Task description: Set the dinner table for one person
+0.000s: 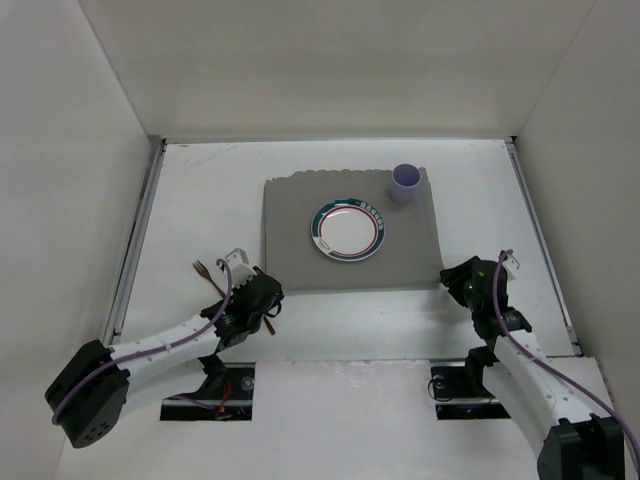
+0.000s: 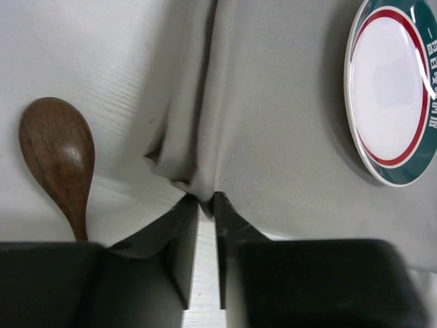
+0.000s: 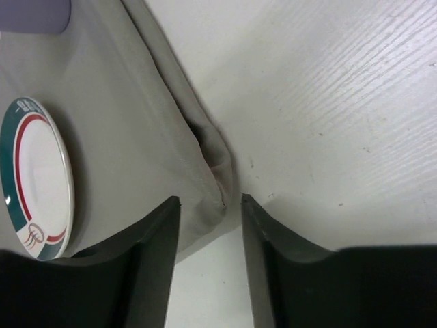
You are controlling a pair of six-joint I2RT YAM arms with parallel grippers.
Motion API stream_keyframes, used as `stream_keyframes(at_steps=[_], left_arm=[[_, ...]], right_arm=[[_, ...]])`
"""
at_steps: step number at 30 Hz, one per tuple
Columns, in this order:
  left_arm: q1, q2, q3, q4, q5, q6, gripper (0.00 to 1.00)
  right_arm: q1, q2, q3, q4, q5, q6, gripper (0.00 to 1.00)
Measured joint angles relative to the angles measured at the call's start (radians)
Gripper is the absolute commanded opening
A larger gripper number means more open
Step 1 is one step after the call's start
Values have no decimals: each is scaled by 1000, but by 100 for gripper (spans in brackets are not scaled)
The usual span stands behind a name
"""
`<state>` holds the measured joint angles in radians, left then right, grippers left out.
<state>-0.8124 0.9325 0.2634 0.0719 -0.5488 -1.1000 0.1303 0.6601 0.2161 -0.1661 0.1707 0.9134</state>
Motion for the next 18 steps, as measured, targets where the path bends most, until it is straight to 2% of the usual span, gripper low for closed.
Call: stream_keyframes(at_steps=[4, 11, 13, 18], left_arm=[[-6, -31, 1, -58, -35, -2, 33], [-38, -82, 82, -137, -133, 48, 36], [-44, -73, 129, -153, -168, 81, 36], [-6, -43, 240, -273, -234, 134, 32]], right_arm=[[0, -29, 19, -34, 22, -26, 58], [85, -21, 70, -43, 76, -58, 58], [141, 15, 89, -42, 96, -66, 53], [297, 69, 135, -19, 188, -110, 21]])
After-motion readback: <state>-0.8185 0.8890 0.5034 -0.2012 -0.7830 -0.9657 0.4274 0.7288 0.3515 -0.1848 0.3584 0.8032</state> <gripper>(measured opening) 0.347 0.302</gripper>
